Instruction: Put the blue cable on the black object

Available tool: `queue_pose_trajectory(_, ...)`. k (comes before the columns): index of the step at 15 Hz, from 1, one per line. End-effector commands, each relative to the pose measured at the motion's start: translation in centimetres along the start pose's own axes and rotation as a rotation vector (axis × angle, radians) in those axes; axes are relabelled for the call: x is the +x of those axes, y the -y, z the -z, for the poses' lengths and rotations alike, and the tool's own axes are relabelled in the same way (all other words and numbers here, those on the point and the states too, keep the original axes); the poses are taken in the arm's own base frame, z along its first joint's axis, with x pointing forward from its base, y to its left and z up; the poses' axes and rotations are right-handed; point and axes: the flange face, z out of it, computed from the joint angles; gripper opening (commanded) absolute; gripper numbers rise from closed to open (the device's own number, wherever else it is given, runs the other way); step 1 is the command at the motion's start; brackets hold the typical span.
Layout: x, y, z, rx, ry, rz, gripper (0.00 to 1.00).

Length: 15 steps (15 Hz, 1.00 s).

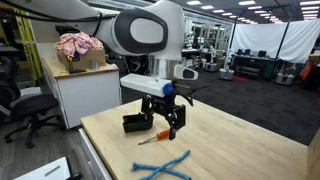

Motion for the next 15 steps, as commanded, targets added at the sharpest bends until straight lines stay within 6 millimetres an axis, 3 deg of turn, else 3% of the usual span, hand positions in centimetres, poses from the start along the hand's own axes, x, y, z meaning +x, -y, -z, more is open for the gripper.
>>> queue_pose_trajectory(1,0.0,0.0,0.0,0.0,0.001,0.0,1.0)
queue_pose_trajectory(10,3.6,2.6,-3.0,-0.028,-0.043,0.011,1.0)
queue_pose_trajectory(15,6.6,2.9,-7.5,0.026,-0.051,-0.004,1.0)
